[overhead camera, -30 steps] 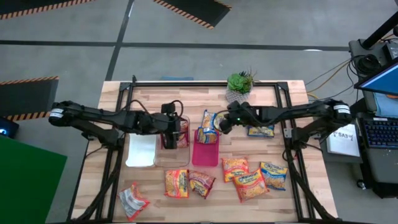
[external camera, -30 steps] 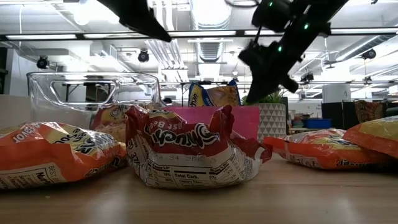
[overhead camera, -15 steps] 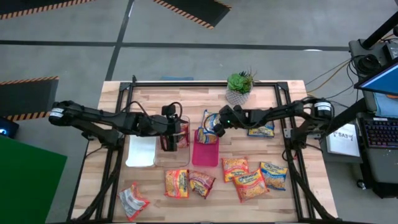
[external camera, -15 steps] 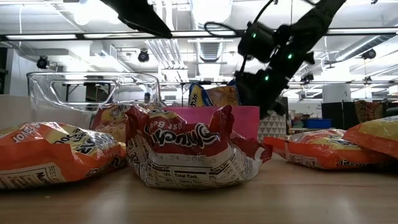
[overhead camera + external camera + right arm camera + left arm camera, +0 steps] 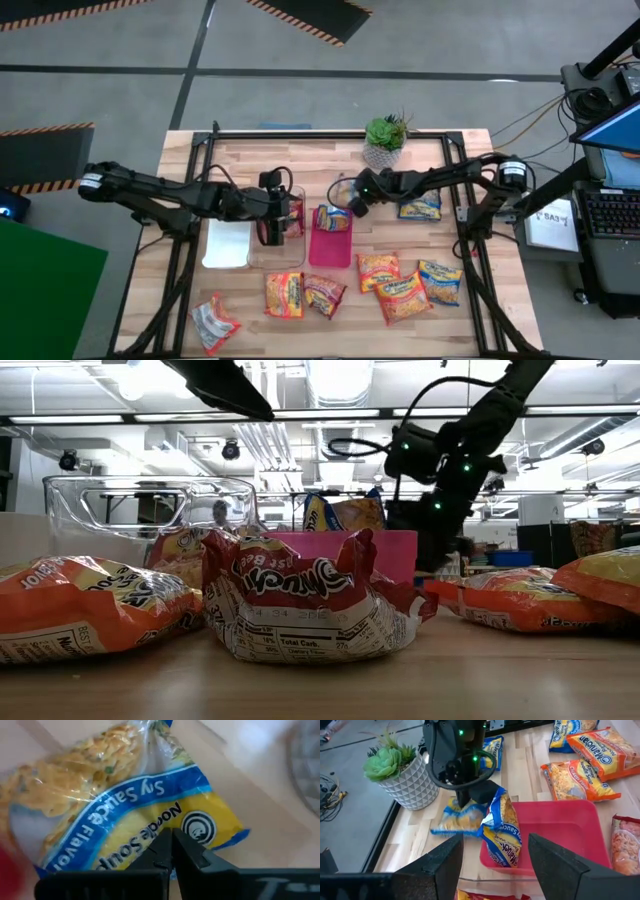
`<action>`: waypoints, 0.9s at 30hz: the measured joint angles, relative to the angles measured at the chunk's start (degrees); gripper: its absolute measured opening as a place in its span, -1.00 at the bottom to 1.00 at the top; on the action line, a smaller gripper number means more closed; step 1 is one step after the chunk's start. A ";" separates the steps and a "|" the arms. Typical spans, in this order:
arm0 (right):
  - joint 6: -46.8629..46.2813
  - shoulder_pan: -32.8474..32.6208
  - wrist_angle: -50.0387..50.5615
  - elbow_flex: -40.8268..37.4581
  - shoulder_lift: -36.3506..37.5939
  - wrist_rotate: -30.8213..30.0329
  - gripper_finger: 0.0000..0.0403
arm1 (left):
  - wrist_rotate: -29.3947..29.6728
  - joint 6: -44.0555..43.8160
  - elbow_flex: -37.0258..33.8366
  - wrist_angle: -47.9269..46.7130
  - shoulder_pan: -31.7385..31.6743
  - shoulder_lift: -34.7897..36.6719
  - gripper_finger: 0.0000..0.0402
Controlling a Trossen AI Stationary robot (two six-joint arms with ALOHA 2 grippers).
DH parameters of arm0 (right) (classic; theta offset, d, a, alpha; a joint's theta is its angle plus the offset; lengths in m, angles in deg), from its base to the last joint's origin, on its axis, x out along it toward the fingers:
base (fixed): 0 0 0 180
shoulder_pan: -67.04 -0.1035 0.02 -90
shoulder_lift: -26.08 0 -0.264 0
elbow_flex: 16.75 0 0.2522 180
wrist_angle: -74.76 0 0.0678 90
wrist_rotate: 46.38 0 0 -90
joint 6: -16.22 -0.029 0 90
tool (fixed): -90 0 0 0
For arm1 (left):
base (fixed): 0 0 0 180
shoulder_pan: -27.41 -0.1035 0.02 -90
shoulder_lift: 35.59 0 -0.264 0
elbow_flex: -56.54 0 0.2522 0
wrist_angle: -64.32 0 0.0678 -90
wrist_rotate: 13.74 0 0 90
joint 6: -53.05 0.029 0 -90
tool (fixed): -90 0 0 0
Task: Sort Maruchan noodles
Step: Put the blue noodle pack into the red bin
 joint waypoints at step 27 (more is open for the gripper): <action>-7.72 -8.16 19.84 -0.16 24.14 12.11 -0.53 | 0.15 -3.45 -0.04 1.65 1.54 -0.37 0.02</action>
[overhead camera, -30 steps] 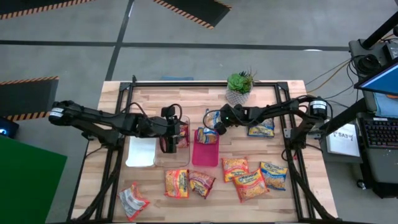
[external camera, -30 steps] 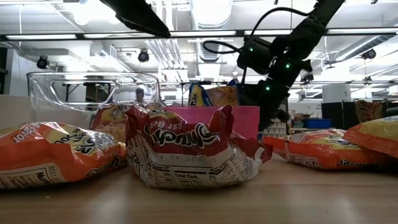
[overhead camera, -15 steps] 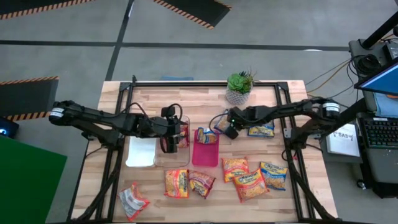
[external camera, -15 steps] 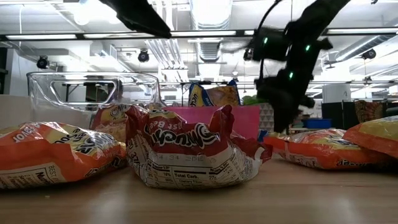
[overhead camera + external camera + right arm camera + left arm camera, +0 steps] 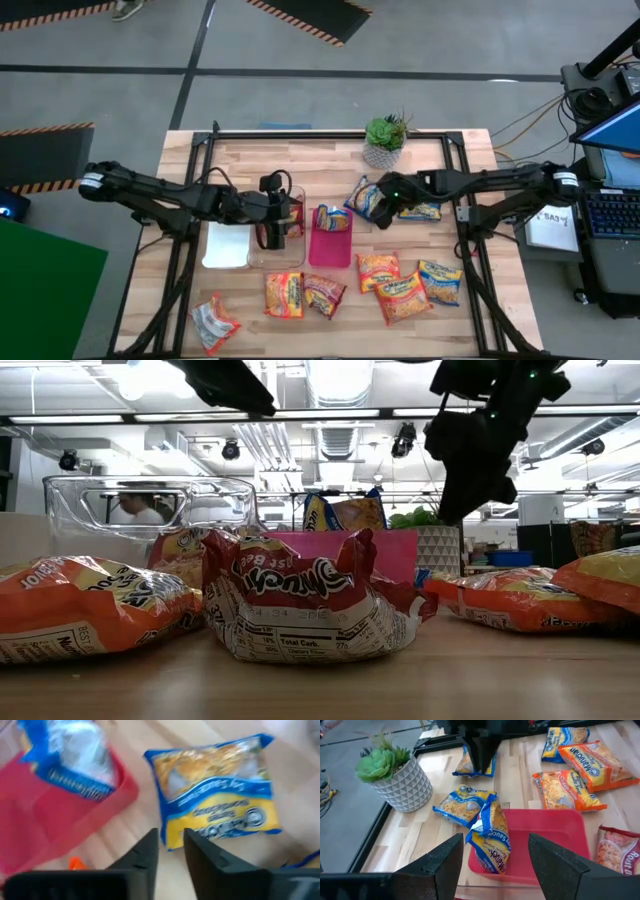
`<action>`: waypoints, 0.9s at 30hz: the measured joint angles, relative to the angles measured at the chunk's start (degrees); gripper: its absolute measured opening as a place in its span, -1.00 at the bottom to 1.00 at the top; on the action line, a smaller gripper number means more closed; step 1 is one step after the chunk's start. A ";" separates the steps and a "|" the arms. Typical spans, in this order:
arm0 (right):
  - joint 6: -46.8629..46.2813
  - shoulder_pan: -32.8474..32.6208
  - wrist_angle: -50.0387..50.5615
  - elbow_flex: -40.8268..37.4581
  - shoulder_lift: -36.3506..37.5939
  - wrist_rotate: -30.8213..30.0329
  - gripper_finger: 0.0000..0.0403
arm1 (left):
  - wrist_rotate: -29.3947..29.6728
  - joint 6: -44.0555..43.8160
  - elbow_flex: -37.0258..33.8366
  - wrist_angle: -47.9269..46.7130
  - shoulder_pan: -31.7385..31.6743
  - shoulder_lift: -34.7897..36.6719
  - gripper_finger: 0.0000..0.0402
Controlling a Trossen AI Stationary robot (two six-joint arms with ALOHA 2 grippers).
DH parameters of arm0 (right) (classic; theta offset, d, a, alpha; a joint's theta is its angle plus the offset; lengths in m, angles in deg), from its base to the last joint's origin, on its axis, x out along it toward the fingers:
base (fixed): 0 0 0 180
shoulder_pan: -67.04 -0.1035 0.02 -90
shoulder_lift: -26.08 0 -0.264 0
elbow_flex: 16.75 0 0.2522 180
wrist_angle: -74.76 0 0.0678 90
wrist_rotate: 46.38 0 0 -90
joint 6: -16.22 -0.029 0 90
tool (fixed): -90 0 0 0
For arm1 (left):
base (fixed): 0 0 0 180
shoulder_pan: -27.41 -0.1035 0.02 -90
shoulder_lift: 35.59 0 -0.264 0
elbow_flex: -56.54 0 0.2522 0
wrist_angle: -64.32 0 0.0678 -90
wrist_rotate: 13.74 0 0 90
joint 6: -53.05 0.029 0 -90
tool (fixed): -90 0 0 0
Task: Sort Maruchan noodles
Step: Put the blue noodle pack into the red bin
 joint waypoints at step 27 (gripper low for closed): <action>5.42 -6.25 -18.20 -6.79 -18.57 -16.91 -0.65 | 0.02 2.24 0.00 2.09 1.96 0.00 0.02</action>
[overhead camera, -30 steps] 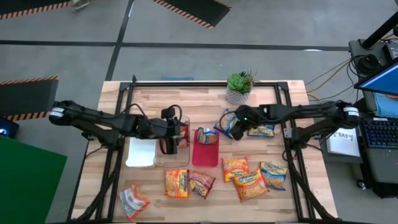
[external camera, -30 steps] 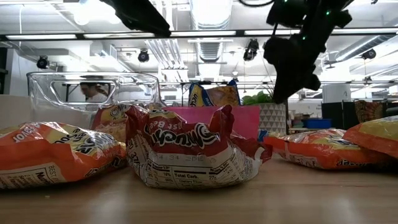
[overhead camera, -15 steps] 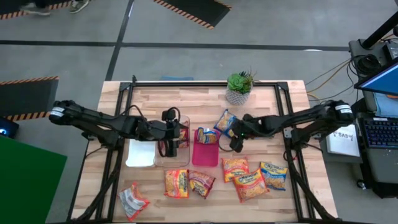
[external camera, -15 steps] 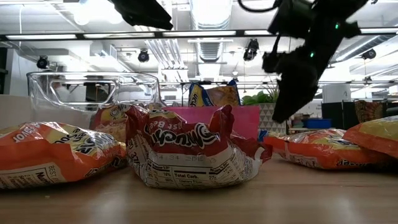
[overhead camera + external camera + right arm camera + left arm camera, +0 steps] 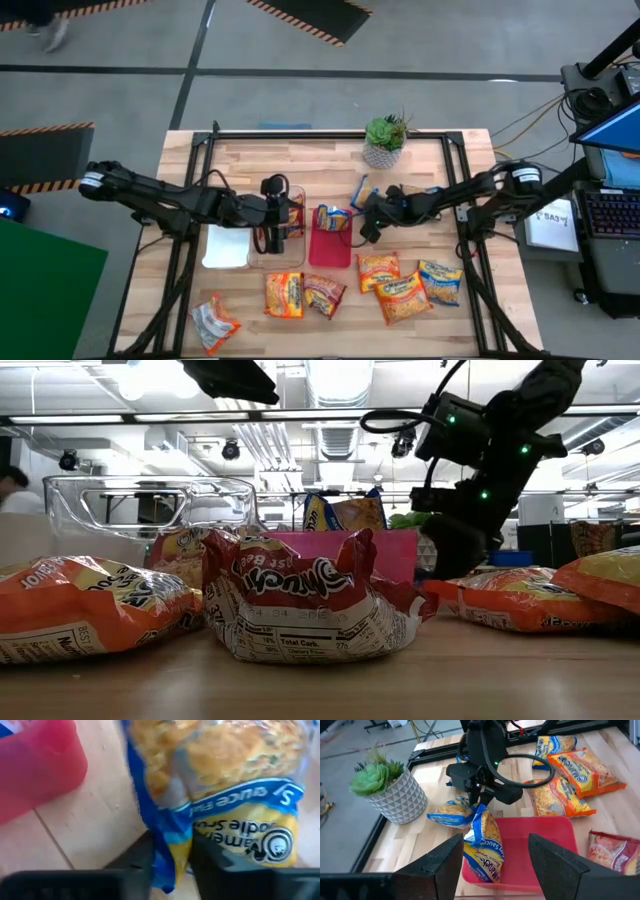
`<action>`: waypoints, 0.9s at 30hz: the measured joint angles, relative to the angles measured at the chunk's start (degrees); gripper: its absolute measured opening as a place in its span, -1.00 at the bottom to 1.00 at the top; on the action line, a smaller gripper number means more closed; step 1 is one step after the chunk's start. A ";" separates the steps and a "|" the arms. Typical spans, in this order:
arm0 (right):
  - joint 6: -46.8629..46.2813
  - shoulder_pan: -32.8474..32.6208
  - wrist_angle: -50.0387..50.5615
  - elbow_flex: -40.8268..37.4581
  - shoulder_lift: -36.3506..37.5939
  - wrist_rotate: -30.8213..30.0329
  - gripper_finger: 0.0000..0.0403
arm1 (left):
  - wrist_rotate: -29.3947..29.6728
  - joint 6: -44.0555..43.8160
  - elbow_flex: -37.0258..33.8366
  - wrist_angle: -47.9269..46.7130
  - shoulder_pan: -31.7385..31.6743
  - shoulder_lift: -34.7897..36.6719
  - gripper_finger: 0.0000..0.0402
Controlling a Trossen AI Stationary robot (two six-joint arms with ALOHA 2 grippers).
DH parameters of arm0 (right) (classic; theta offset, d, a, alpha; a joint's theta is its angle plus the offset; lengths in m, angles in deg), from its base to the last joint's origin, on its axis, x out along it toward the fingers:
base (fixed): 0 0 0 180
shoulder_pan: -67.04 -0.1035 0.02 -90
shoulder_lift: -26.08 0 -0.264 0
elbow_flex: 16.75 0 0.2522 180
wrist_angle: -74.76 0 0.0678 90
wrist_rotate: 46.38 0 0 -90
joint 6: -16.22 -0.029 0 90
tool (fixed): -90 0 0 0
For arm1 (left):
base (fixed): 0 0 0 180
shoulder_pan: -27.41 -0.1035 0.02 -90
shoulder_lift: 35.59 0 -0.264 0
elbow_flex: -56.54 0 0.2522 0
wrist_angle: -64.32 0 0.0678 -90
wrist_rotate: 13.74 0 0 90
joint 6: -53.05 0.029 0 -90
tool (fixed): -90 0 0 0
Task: Sort Maruchan noodles
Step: Put the blue noodle pack into the red bin
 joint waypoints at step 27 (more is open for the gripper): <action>-10.95 -2.90 4.69 -0.11 45.00 8.48 -0.94 | -0.02 5.22 0.00 6.99 0.13 0.02 0.02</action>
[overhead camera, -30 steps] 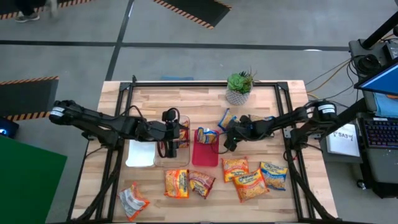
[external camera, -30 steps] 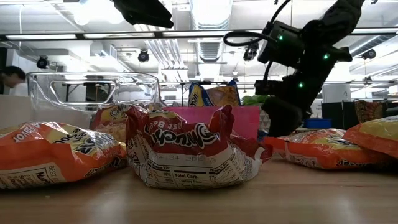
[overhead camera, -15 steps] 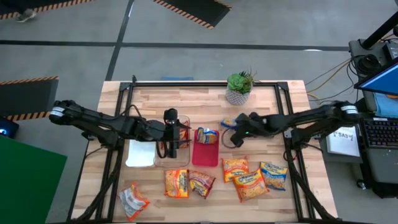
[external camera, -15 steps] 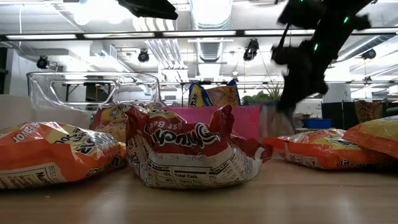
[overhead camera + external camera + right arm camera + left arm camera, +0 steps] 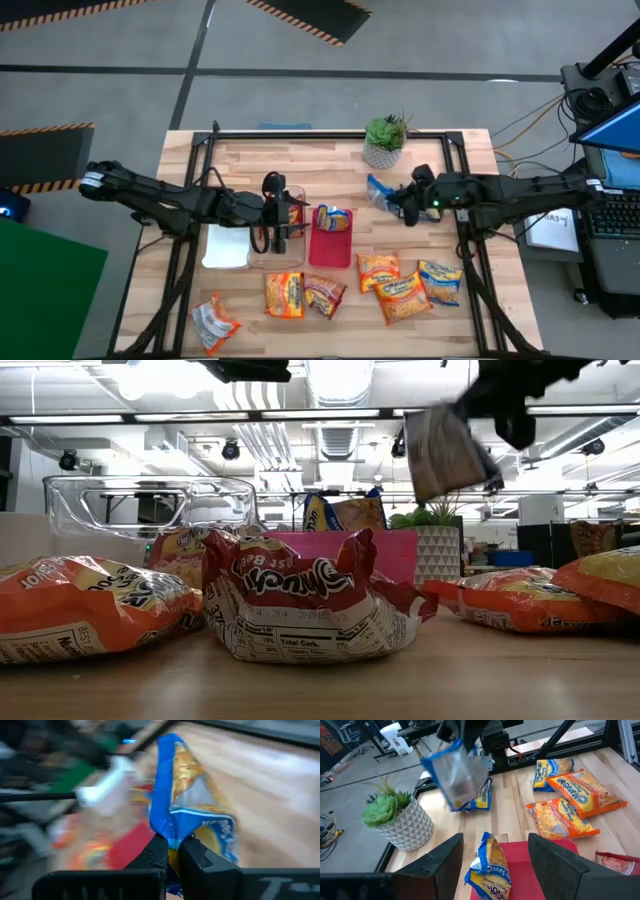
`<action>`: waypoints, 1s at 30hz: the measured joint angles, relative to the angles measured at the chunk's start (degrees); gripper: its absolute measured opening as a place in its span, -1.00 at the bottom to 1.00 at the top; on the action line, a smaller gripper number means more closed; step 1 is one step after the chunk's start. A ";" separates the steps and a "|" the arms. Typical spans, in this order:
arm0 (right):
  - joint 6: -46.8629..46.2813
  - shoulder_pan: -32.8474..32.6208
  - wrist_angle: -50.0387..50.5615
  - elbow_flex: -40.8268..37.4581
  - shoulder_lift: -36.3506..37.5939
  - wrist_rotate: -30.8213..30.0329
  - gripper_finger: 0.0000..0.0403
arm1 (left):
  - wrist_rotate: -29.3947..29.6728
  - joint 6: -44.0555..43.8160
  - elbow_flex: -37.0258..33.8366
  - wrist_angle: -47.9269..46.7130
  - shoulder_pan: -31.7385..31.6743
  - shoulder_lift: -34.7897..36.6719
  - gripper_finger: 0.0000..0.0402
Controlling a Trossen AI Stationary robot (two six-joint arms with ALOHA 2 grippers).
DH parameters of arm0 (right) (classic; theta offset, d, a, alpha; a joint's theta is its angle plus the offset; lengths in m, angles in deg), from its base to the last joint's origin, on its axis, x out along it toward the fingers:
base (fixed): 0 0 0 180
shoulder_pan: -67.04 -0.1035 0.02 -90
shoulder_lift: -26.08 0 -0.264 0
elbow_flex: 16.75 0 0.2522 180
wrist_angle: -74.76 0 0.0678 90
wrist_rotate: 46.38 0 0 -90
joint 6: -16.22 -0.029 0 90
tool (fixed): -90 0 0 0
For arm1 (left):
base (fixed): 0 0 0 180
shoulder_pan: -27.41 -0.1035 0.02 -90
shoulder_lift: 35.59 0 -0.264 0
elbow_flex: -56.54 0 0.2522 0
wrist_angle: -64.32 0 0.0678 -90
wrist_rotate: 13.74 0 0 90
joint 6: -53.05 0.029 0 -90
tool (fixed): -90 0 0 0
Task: Sort Maruchan noodles
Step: Put the blue noodle pack into the red bin
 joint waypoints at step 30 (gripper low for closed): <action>7.98 -4.24 -66.42 -0.02 -33.41 -12.97 -0.94 | 23.60 -1.29 0.07 30.13 1.54 -15.42 0.45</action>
